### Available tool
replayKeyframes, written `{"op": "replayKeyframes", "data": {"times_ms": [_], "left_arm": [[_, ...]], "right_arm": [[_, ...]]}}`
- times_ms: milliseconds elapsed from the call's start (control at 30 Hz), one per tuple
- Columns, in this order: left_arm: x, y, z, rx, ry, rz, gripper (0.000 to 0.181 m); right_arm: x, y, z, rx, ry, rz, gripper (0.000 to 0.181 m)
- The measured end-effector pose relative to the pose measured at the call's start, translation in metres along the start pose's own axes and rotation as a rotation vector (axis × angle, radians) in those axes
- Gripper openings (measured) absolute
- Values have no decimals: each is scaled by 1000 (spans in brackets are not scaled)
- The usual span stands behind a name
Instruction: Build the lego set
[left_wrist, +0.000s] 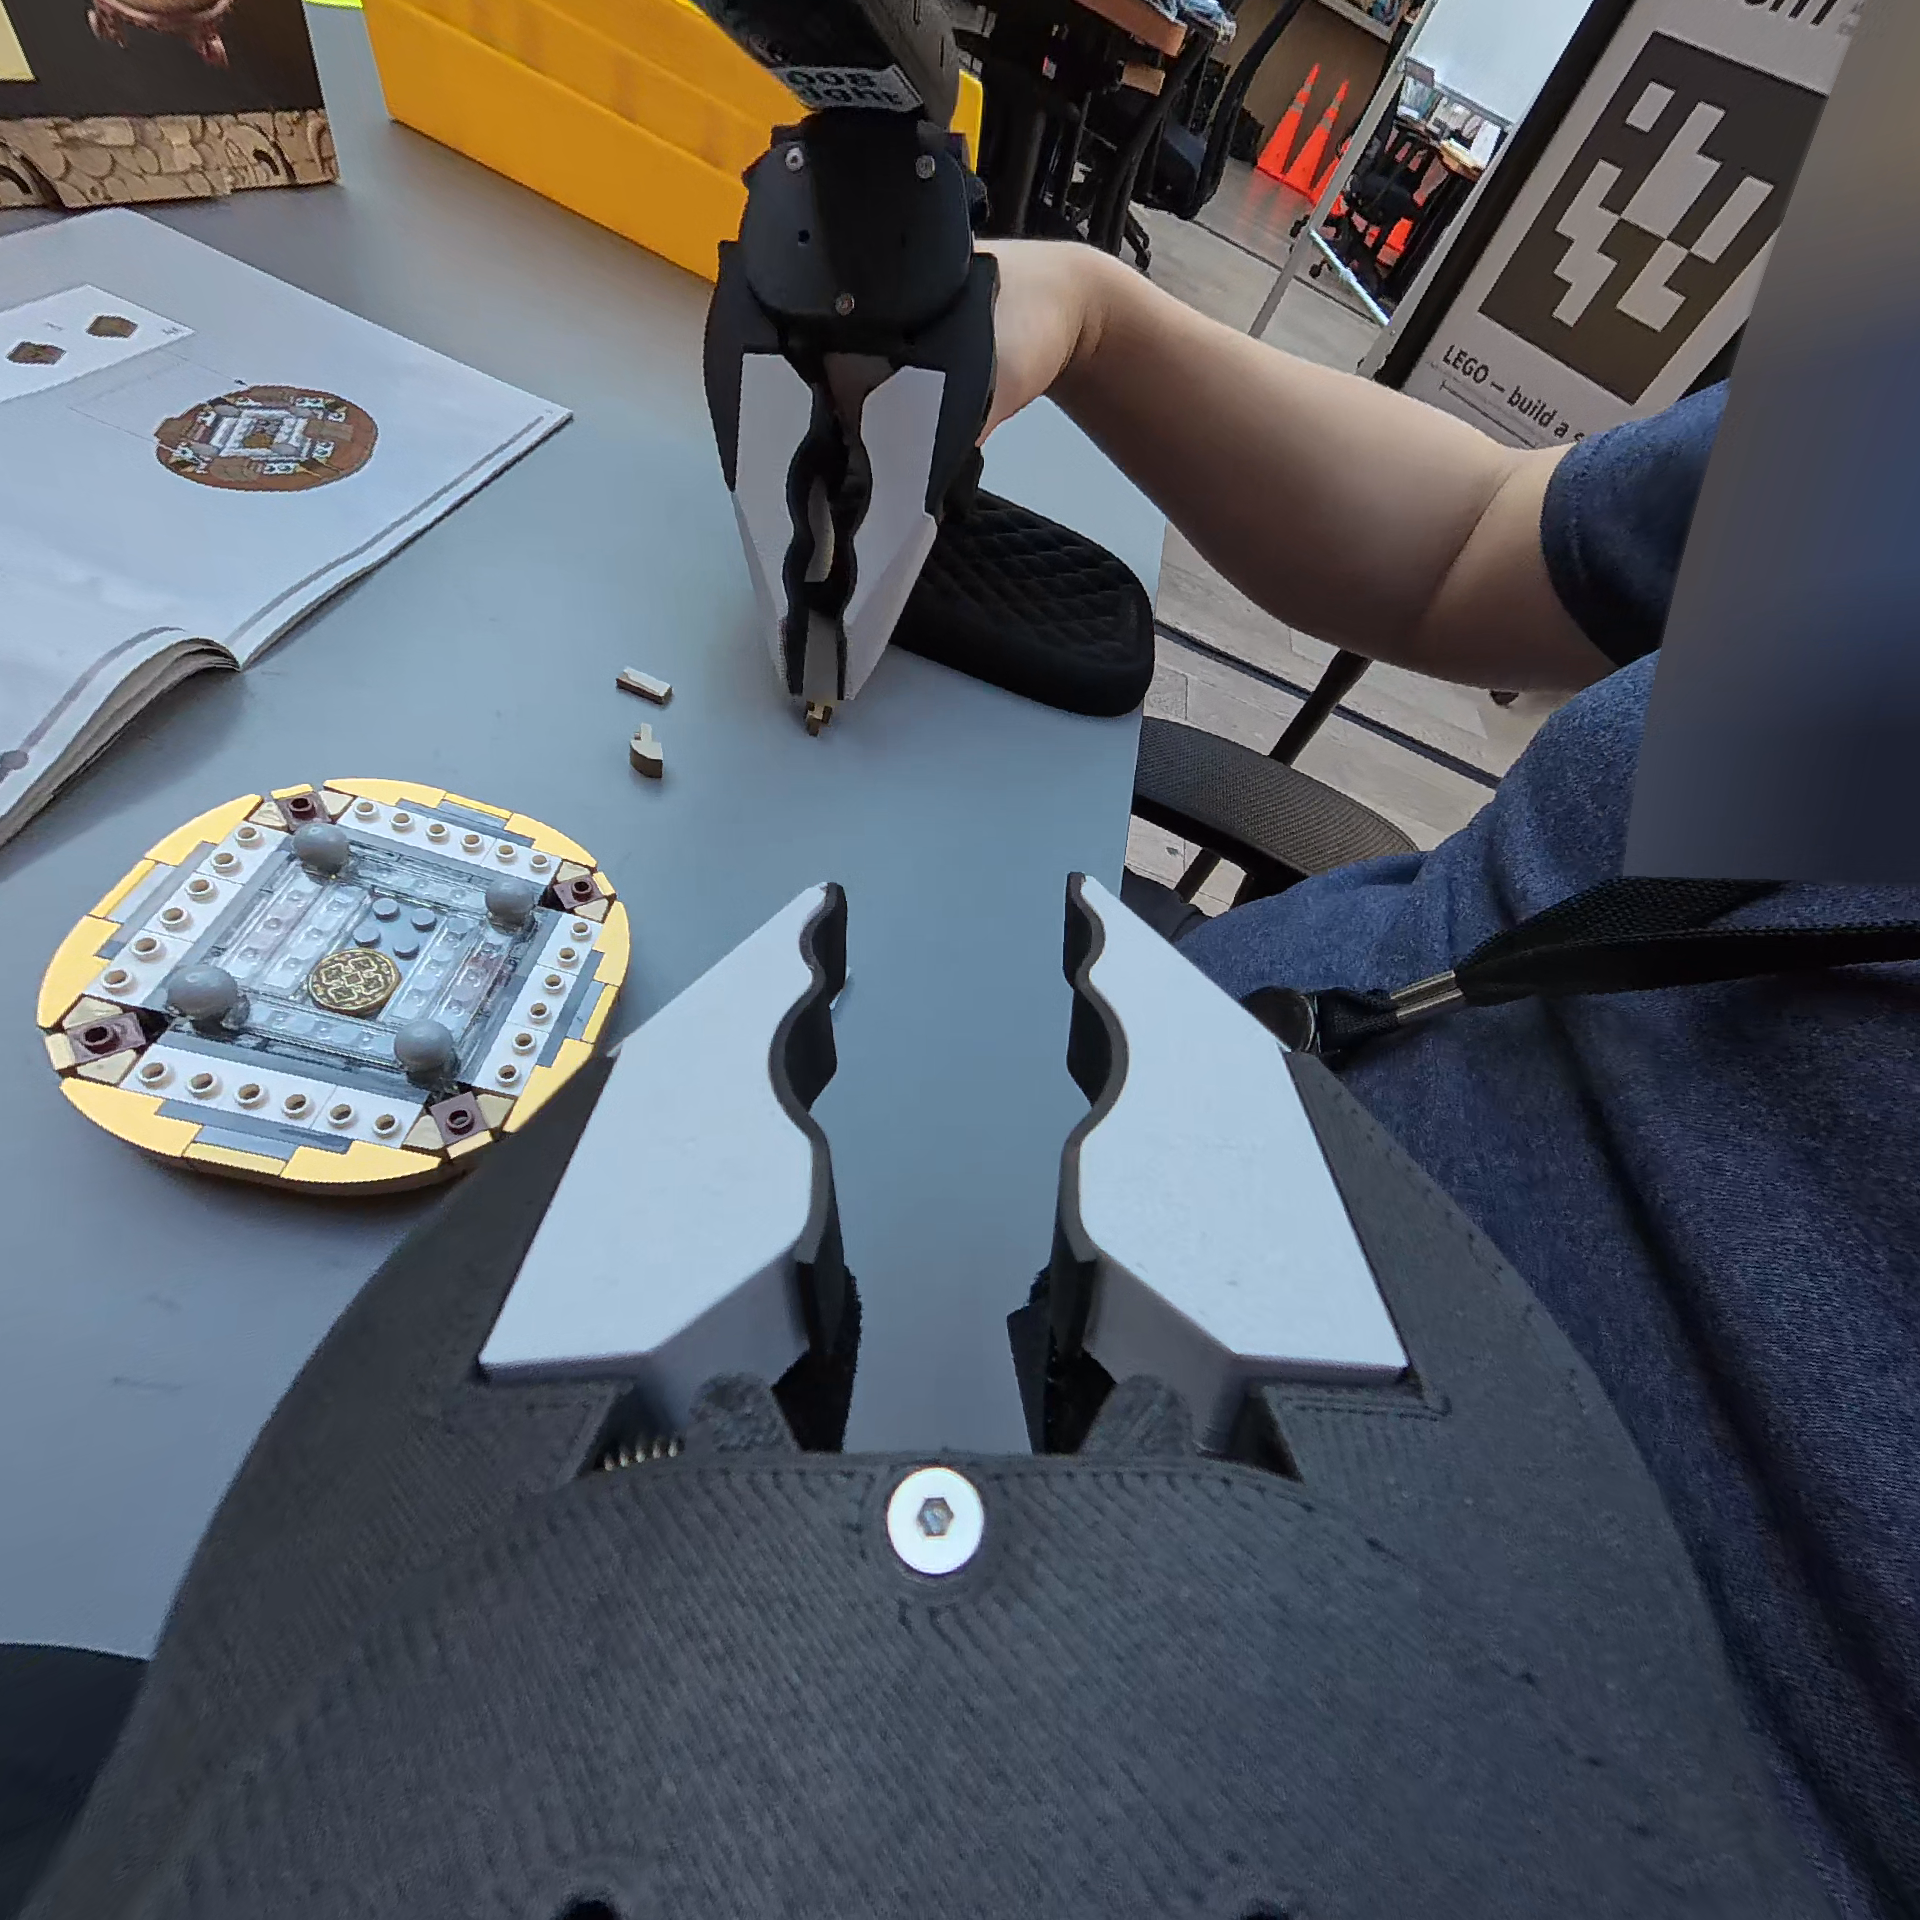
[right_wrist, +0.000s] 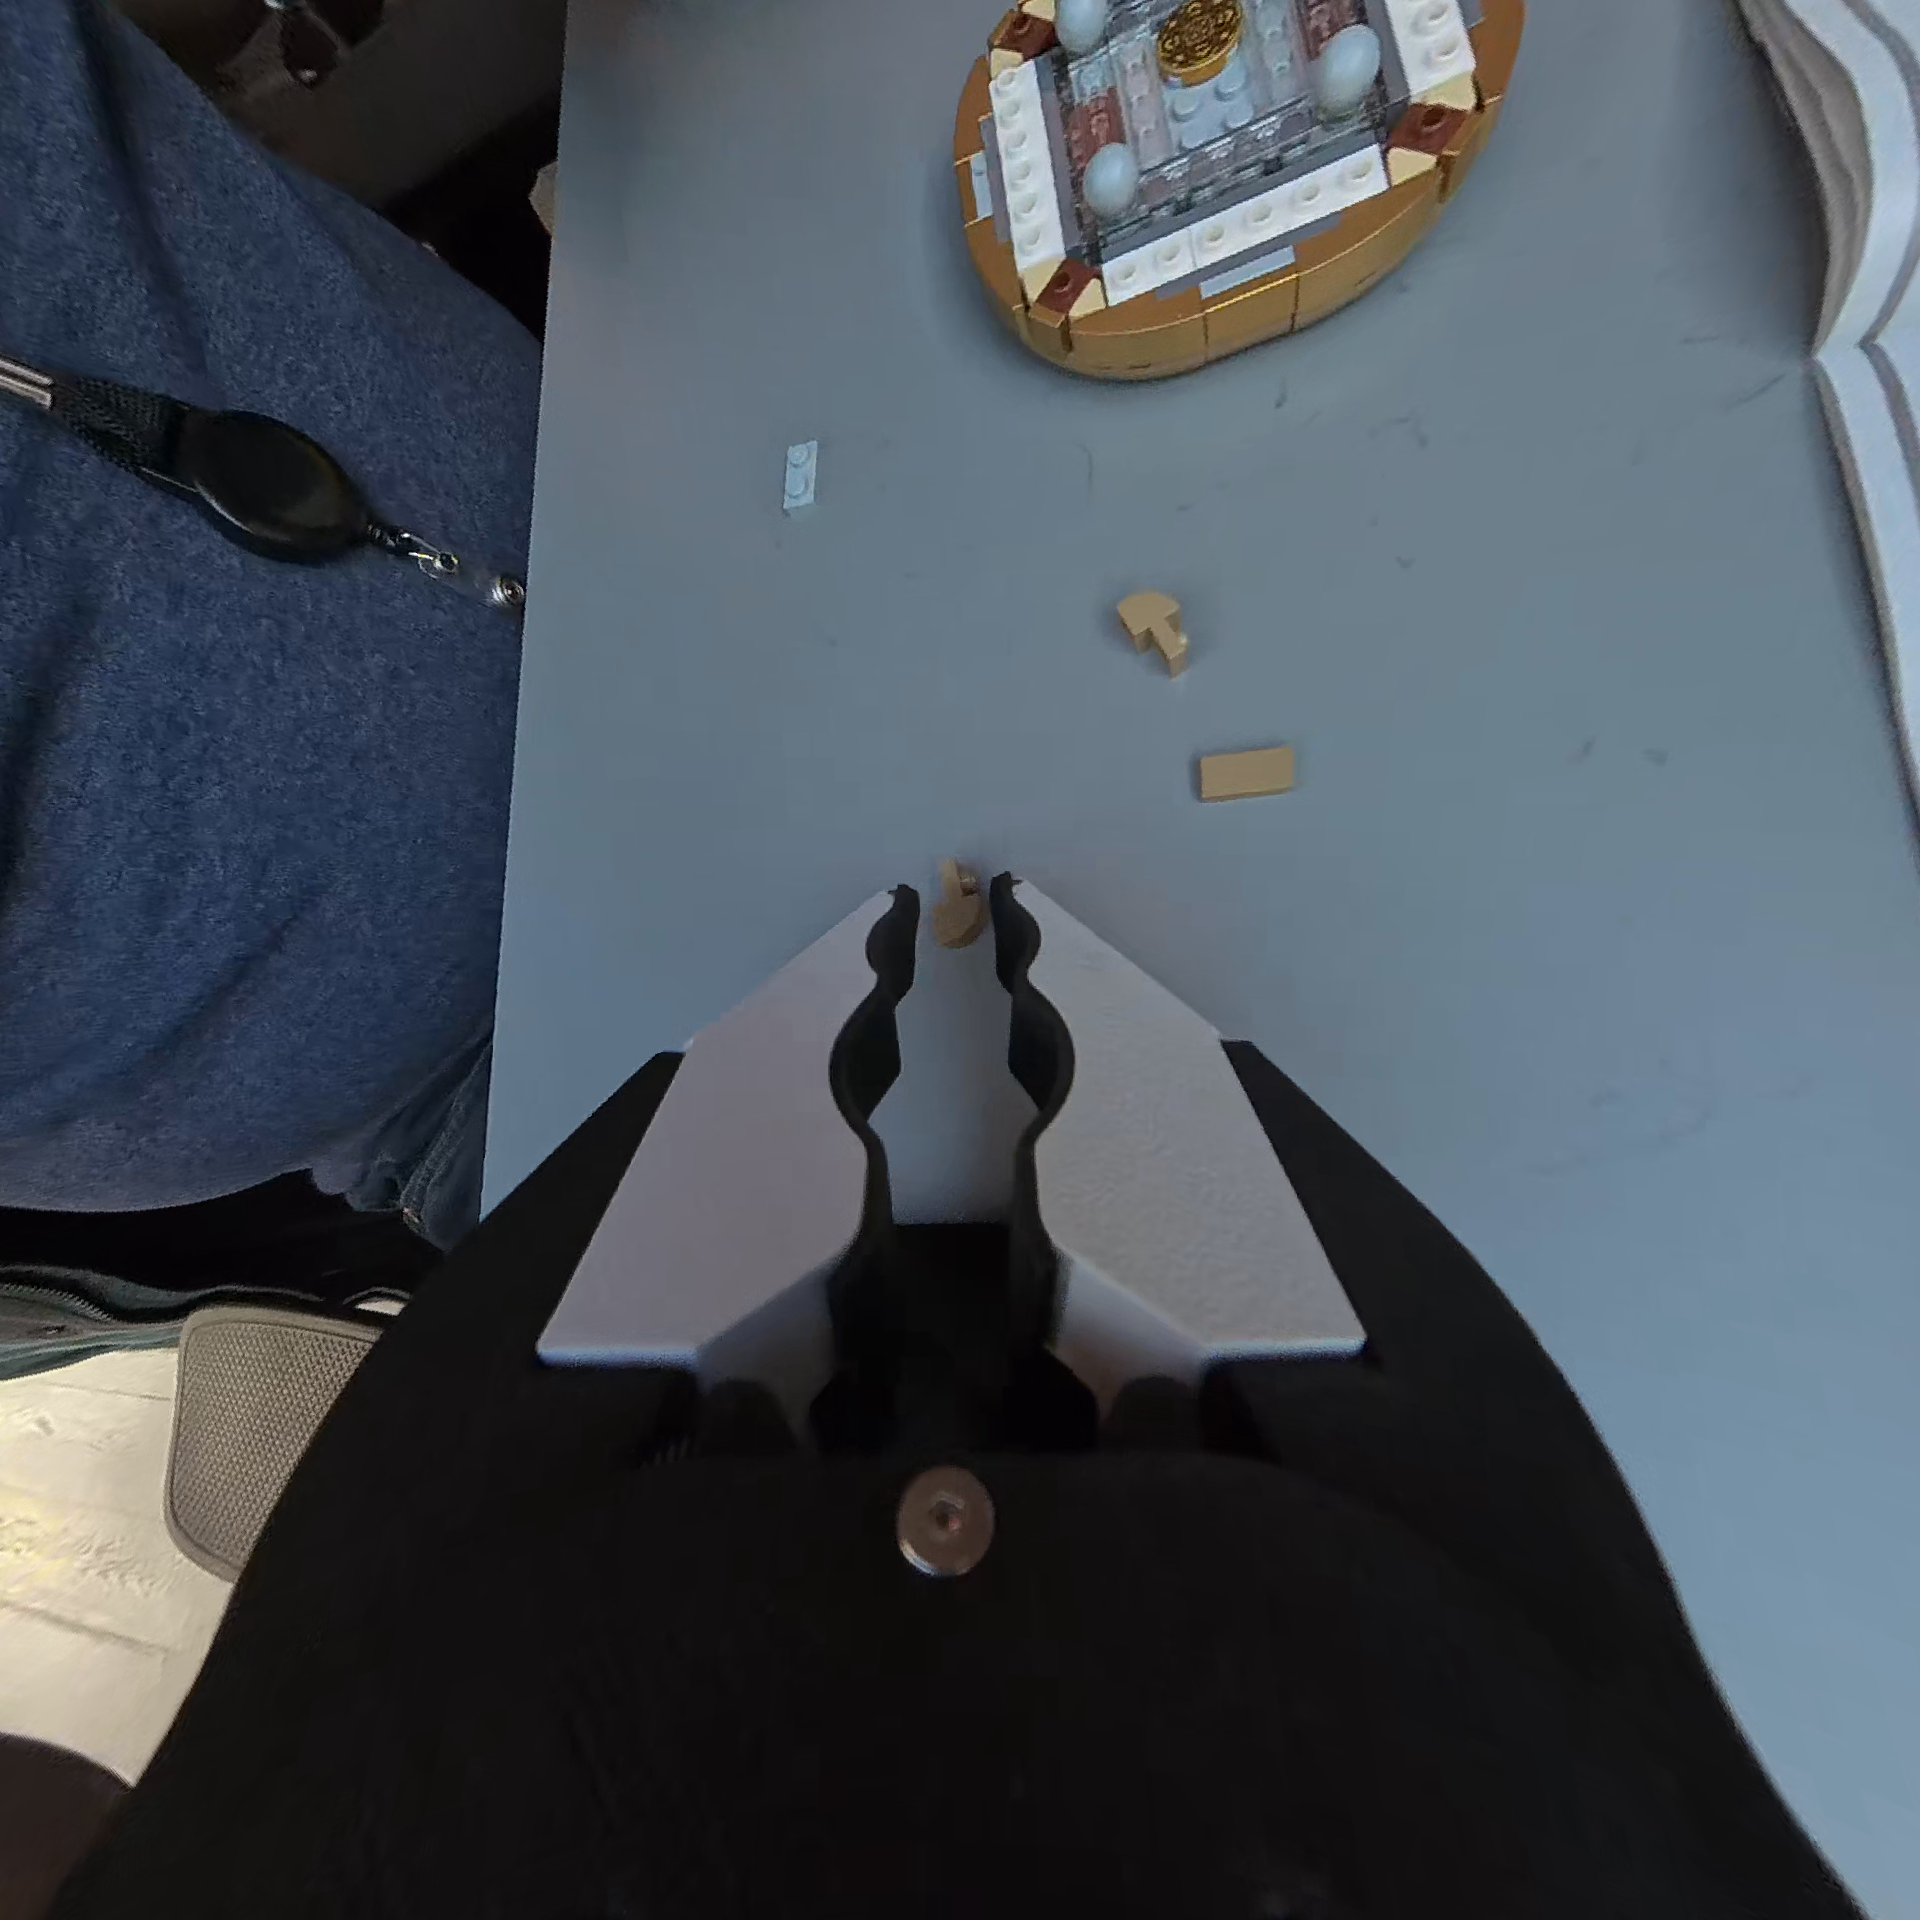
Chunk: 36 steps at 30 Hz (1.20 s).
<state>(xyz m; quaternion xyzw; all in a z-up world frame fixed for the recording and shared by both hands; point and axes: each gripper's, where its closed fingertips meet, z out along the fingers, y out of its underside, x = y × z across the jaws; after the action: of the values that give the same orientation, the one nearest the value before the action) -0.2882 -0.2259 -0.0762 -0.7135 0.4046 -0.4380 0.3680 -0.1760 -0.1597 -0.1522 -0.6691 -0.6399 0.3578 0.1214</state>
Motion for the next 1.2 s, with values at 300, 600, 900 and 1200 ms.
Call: {"op": "replayKeyframes", "data": {"times_ms": [300, 600, 900, 1200], "left_arm": [[-3, 1, 1, -17, -9, -7, 39], [-2, 1, 5, -27, 6, -3, 40], [2, 5, 4, -36, -2, -3, 41], [2, 7, 4, -33, 18, -32, 40]], "right_arm": [[6, -8, 1, 18, 131, -95, 0], [8, -19, -4, 69, 427, -264, 11], [19, -9, 9, -19, 410, -132, 19], [9, -12, 15, 54, 247, 61, 4]]}}
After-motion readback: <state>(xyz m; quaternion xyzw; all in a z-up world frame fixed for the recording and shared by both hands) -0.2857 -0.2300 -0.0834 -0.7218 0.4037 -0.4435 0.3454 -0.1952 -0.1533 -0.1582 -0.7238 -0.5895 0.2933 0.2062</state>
